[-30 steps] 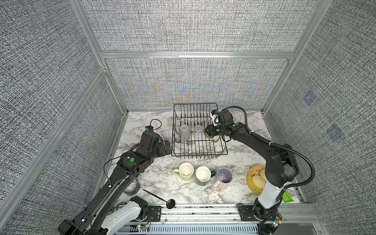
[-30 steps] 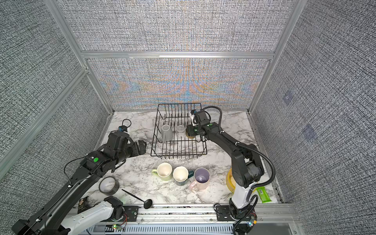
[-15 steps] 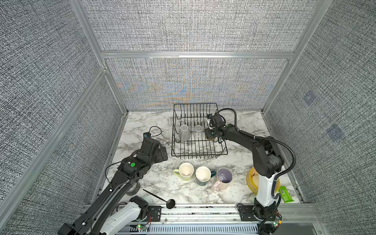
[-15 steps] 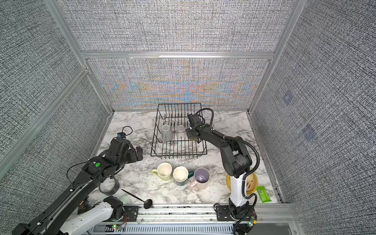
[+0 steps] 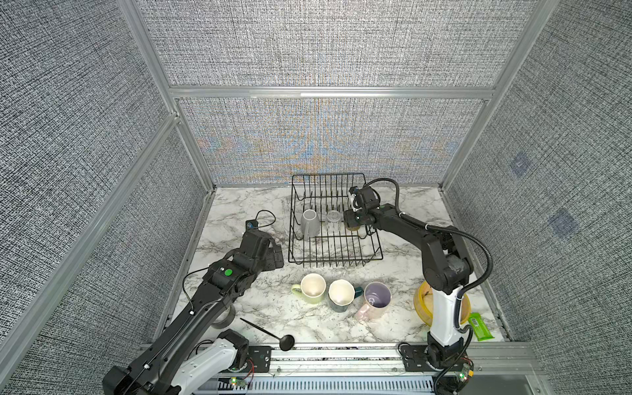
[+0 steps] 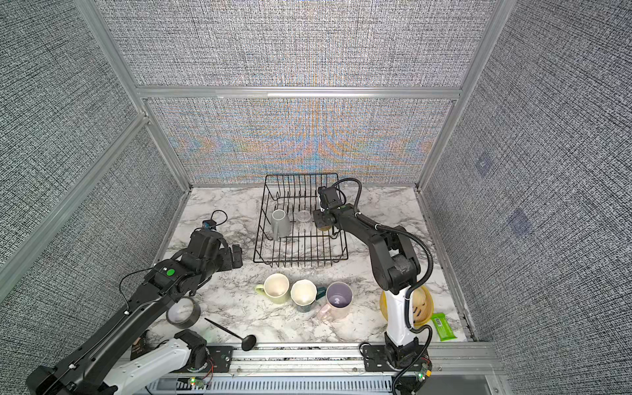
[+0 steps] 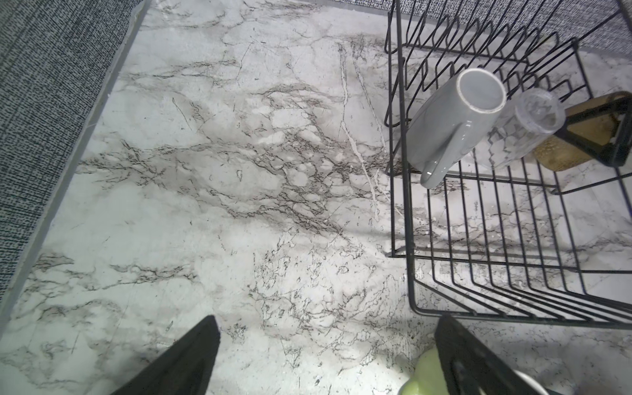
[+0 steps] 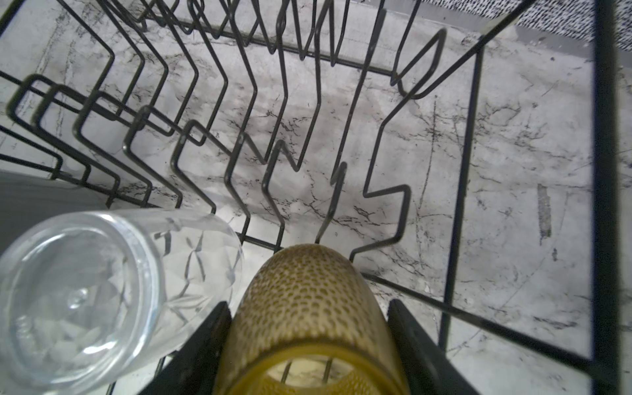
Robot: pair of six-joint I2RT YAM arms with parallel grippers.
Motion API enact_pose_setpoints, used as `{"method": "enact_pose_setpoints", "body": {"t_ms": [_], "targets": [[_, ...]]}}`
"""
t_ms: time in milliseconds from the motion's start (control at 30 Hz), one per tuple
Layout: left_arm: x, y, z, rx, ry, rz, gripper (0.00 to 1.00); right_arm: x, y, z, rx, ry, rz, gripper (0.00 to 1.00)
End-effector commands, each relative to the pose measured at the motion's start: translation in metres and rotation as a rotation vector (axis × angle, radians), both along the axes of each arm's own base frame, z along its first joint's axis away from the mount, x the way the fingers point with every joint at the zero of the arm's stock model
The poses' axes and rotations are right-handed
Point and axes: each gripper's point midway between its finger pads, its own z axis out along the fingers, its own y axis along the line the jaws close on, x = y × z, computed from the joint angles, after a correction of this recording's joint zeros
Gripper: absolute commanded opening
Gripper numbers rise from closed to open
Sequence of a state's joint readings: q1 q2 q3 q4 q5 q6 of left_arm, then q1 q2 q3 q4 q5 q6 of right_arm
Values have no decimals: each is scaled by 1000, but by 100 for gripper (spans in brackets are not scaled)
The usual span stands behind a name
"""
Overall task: Load cups into a dish rack
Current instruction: Place the cup upside down at the dish rack.
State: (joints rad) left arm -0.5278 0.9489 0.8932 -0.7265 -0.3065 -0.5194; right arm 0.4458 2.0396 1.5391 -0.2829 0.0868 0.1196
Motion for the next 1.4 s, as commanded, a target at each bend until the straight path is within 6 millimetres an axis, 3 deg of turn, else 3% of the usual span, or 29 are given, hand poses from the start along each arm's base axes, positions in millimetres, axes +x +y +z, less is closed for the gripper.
{"method": "enact_pose_setpoints", "body": {"t_ms": [0, 267, 600, 733, 833, 900, 1033, 1367], "targets": [[6, -1, 5, 5, -32, -9, 99, -2, 5, -5, 22, 20, 9, 54], [5, 3, 2, 20, -29, 5, 99, 3, -3, -10, -42, 23, -13, 60], [6, 0, -9, 33, 0, -6, 99, 3, 3, -5, -10, 36, -11, 71], [3, -1, -9, 25, 12, -16, 99, 0, -1, -1, -5, 32, -38, 77], [1, -3, -8, -1, 8, -18, 99, -2, -2, 1, 6, 28, -41, 93], [-1, -6, -8, -29, 5, -23, 99, -3, -2, 3, 10, 30, -43, 94], [-5, -14, -10, -96, 3, -41, 99, -8, -7, 16, 15, 12, -58, 94], [-16, -43, -15, -243, 46, -148, 95, -28, -25, 83, 40, -107, -86, 94]]}}
